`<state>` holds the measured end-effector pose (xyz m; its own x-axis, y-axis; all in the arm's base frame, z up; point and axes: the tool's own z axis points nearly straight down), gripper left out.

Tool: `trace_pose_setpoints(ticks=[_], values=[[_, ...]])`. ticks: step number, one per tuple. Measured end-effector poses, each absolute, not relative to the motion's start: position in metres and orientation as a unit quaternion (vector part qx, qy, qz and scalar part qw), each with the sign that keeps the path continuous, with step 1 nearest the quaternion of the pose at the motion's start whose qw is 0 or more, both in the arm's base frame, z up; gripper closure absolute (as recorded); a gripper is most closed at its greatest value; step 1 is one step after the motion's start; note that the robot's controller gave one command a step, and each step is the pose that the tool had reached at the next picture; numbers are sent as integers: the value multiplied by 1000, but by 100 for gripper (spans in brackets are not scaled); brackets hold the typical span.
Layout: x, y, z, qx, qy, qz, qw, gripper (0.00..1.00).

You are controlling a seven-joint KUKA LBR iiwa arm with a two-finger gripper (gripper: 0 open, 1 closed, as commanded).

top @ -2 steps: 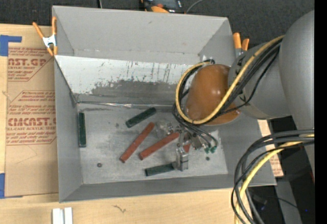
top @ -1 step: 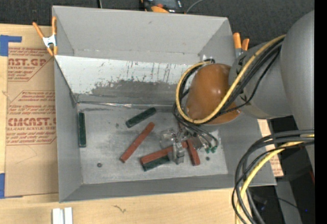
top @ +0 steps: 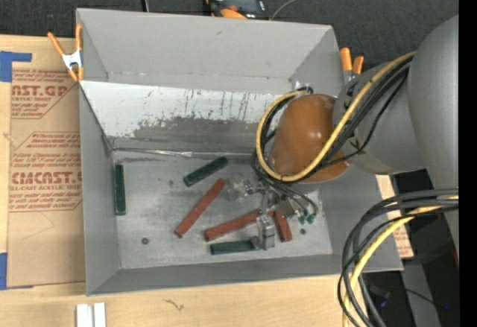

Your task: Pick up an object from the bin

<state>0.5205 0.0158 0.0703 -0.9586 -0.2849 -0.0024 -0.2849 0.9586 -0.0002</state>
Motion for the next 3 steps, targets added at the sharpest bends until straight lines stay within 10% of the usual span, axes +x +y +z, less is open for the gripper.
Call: trace_pose_setpoints(ticks=[1,2,3], values=[[521,16,72,-144,990,0,2,100],[521,16,70,-144,990,0,2,0],[489,11,156,-90,996,0,3,0]])
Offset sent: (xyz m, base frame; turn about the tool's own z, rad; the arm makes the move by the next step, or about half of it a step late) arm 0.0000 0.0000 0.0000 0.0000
